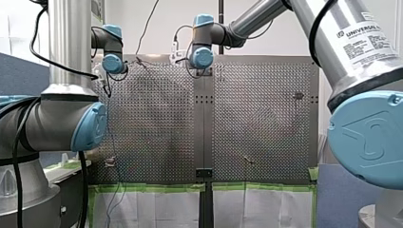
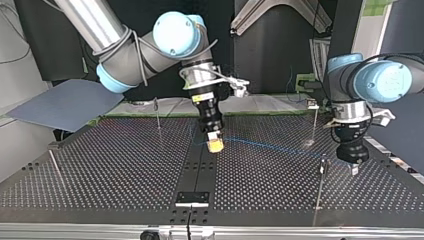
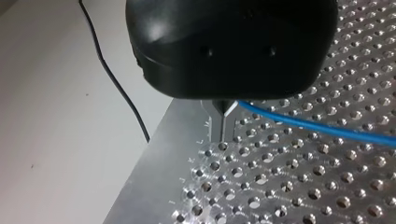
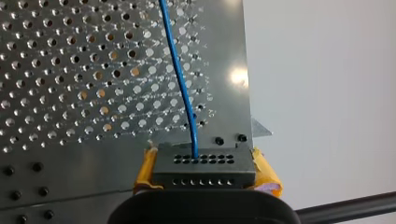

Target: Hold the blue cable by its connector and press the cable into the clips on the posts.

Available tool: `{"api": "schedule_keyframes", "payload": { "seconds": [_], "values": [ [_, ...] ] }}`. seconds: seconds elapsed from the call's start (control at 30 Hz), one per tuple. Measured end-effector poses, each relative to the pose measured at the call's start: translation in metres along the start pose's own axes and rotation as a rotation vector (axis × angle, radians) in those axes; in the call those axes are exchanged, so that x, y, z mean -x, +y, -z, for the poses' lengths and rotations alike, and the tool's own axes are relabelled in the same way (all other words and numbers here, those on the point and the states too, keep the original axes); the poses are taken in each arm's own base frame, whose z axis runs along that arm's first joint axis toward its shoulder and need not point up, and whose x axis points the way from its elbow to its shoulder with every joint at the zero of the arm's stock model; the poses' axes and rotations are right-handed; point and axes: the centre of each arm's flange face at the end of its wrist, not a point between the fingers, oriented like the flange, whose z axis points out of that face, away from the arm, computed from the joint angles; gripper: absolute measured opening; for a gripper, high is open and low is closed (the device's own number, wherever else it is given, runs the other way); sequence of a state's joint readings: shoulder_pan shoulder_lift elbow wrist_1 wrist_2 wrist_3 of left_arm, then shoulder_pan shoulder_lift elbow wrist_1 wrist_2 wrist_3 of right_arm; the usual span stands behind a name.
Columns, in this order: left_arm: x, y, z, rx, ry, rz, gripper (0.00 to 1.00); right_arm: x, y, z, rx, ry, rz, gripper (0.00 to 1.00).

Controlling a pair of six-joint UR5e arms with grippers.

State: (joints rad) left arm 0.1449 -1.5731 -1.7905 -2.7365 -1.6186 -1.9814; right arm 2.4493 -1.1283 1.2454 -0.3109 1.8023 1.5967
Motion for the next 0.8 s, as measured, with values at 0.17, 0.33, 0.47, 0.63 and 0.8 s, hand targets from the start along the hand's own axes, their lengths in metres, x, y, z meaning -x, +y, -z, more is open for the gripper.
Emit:
{"api": "schedule_keyframes", "payload": {
  "seconds": [0.17,0.33,0.47,0.63,0.8],
  "values": [
    [-0.003,-0.001,-0.004,-0.015,-0.002,0.003,0.00,0.001,0.008,-0.003,0.014,0.001,0.002,0.00],
    [-0.010,0.000,-0.014,-0.029,0.012,0.002,0.00,0.002,0.017,-0.007,0.028,0.004,0.003,0.00],
    [-0.007,0.000,-0.020,-0.036,0.005,0.011,0.00,0.003,0.025,-0.011,0.041,0.005,0.005,0.00],
    [0.006,-0.004,-0.030,-0.053,-0.022,0.043,0.00,0.005,0.035,-0.015,0.051,0.006,0.007,0.00],
    [0.015,-0.008,-0.035,-0.066,-0.040,0.063,0.00,0.005,0.044,-0.019,0.057,0.010,0.009,0.00]
  ]
}}
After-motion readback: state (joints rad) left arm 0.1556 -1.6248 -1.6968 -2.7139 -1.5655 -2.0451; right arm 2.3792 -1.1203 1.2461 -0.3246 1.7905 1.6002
